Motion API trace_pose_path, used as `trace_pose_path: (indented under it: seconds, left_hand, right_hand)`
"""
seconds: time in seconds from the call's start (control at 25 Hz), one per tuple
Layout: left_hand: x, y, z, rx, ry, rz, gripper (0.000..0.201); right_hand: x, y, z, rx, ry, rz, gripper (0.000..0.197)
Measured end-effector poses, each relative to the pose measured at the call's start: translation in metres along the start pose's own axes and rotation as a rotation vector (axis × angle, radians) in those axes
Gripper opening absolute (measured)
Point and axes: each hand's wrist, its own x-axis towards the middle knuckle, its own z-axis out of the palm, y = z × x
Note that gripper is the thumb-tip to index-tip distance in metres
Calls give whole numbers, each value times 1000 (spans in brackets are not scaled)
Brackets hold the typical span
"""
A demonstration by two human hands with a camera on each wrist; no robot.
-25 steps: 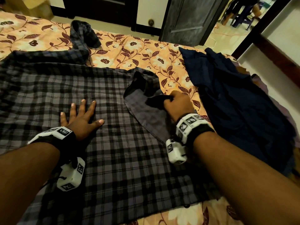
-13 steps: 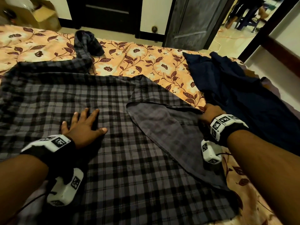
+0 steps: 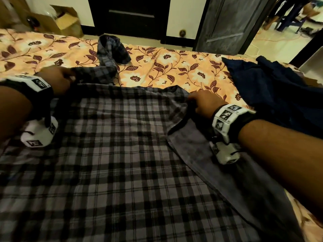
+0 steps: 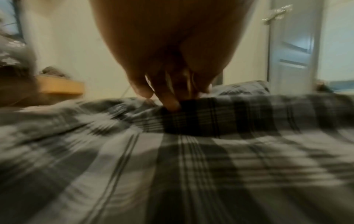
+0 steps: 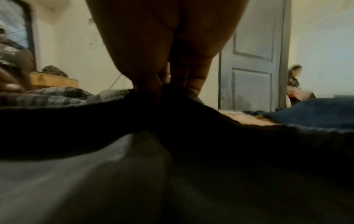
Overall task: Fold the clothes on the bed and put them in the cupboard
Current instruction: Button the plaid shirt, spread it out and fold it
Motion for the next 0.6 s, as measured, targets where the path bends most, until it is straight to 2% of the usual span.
trace_pose_path:
  seconds: [0.08, 0.16, 0.24, 0.32, 0.4, 0.48, 0.52, 0.6]
  left_hand:
    - [5, 7, -3, 60, 81, 38, 34]
    - [8, 25, 1, 41, 60, 241, 26]
    - [17, 45, 5, -52, -82, 382, 32]
    - [28, 64, 18, 12, -215, 451, 45]
    - [38, 75, 35, 290, -208, 384, 45]
    - [41, 76, 36, 419, -235, 330, 42]
    - [44, 70, 30, 422, -285, 306, 41]
    - [56, 50, 19, 472, -437, 271, 44]
  right_hand:
    - [3, 22, -16, -14, 142, -17, 33]
    - [17, 57, -31, -33, 195, 105, 39]
    - [34, 96, -35, -53, 141, 325, 38]
    - [53, 121, -24, -49, 74, 481, 34]
    - [68, 122, -8, 57, 106, 463, 30]
    - [72, 115, 3, 292, 101, 325, 33]
    - [71, 109, 4, 357, 60, 259, 33]
    - [71, 108, 4, 269, -62, 167, 33]
